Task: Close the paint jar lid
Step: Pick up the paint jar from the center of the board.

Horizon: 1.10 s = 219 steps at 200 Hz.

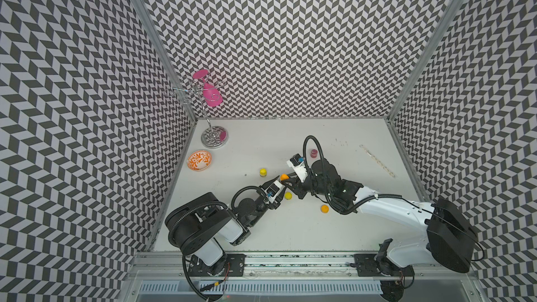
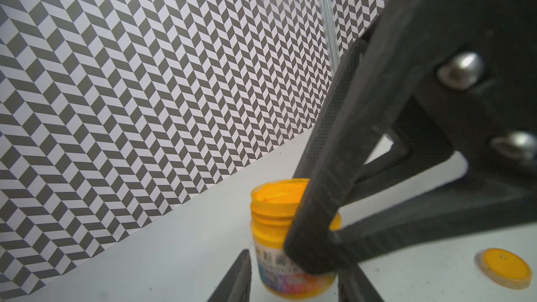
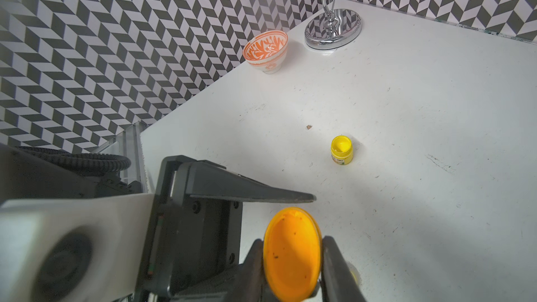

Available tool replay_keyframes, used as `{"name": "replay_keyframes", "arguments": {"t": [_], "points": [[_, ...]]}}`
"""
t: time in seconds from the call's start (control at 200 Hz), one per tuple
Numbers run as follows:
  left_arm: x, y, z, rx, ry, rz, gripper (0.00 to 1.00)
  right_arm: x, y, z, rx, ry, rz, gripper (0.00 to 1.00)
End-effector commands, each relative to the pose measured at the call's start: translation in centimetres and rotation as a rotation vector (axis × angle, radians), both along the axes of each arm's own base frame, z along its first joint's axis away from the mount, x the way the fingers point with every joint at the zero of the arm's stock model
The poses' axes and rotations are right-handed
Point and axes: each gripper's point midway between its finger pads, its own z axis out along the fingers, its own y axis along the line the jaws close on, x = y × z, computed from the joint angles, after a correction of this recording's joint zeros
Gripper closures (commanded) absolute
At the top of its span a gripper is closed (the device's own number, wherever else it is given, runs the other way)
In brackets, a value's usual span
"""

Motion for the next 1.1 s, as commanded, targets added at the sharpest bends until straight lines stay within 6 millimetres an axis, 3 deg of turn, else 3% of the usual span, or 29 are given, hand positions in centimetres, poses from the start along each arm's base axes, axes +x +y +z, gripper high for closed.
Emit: {"name": "replay_keyframes", "arguments": {"t": [0.0, 0.941, 1.092], "points": [[-1.0, 1.6, 6.1, -0.204, -0.176, 0.021, 0.53, 0.4, 0.6, 0.8, 0.042, -0.029, -0.004, 0.72], [-2.0, 1.9, 7.9, -0.265, -0.208, -0.013, 0.54, 0.7, 1.2, -0.6, 0.030, -0.016, -0.044, 0.73], [-1.9, 1.8, 7.8, -0.261, -0.206, -0.012, 0.58, 0.6, 1.3, -0.6, 0.032, -0.017, -0.043, 0.73]]}}
